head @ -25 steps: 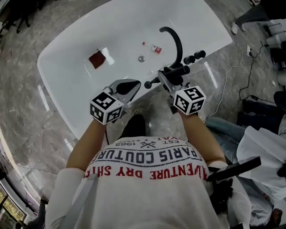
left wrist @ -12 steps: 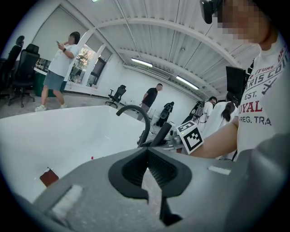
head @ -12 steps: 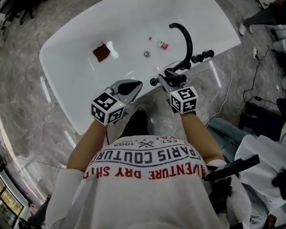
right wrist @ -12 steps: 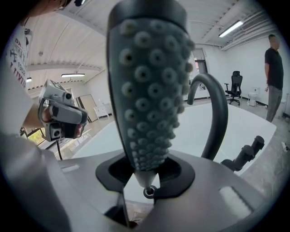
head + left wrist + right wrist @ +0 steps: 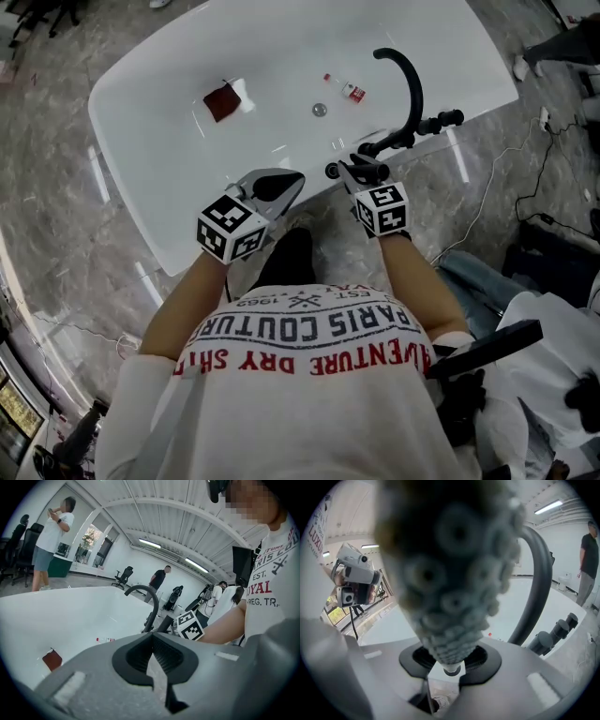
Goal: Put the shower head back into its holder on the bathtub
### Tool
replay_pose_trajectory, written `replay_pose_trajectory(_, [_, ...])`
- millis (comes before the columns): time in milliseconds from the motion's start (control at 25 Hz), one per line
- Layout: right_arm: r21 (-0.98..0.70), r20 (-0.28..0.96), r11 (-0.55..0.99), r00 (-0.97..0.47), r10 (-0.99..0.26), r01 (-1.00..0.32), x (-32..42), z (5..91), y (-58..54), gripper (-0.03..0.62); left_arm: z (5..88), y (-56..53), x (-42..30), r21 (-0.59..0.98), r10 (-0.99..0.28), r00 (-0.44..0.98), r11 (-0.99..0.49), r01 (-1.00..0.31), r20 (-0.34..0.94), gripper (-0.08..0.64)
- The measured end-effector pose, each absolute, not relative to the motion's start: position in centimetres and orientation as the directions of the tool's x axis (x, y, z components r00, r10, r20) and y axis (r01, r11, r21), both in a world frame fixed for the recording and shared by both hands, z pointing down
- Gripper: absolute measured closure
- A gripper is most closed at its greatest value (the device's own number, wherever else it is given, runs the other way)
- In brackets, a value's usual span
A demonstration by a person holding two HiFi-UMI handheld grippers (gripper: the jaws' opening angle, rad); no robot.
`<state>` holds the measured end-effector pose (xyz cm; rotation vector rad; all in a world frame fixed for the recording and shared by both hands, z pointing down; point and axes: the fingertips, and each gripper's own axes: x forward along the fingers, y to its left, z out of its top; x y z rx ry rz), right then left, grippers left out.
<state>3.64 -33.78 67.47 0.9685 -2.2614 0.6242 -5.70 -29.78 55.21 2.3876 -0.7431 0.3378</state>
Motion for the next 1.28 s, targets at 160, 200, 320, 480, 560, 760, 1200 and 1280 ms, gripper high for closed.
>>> replay_pose_trajectory(160, [-0.159, 0.691, 0.643, -0.55, -0.469, -0.749, 2.8, 68.6, -33.7, 0.468, 55.6, -29.4, -6.1, 0.479, -0.425, 0.808, -0.654, -0.586, 0.408, 0.558])
replay_pose_trajectory(200, [-0.149, 0.697, 0.654, -0.548, -0.463, -0.742, 2.5, 68.9, -33.6, 0.468, 55.7, -29.4, -6.2, 0.479, -0.425, 0.807, -0.653, -0.587, 0.41, 0.558])
replay_pose_trajectory(320, [-0.111, 0.717, 0.69, -0.539, -0.443, -0.715, 1.8, 69.6, -33.4, 0.468, 55.9, -29.3, -6.3, 0.479, -0.426, 0.803, -0.648, -0.592, 0.417, 0.558])
replay_pose_trajectory(480, [-0.072, 0.735, 0.716, -0.523, -0.432, -0.694, 1.3, 71.0, -32.9, 0.469, 56.6, -29.1, -6.8, 0.481, -0.429, 0.796, -0.638, -0.601, 0.426, 0.558])
replay_pose_trajectory(560, [-0.066, 0.738, 0.723, -0.522, -0.428, -0.687, 0.9, 71.6, -32.9, 0.469, 57.1, -29.2, -7.1, 0.482, -0.431, 0.793, -0.633, -0.606, 0.431, 0.558])
replay_pose_trajectory(760, [-0.068, 0.759, 0.749, -0.522, -0.391, -0.659, 0.1, 72.2, -32.5, 0.471, 57.4, -29.4, -7.2, 0.484, -0.434, 0.789, -0.627, -0.611, 0.435, 0.558])
replay_pose_trajectory(1200, [-0.028, 0.675, 0.75, -0.566, -0.474, -0.661, 2.3, 66.6, -32.3, 0.39, 56.8, -28.2, -5.7, 0.457, -0.399, 0.806, -0.673, -0.582, 0.438, 0.558])
replay_pose_trajectory(1280, [-0.019, 0.654, 0.726, -0.558, -0.511, -0.687, 3.1, 64.6, -31.7, 0.396, 56.3, -27.7, -5.0, 0.444, -0.395, 0.812, -0.691, -0.571, 0.431, 0.558])
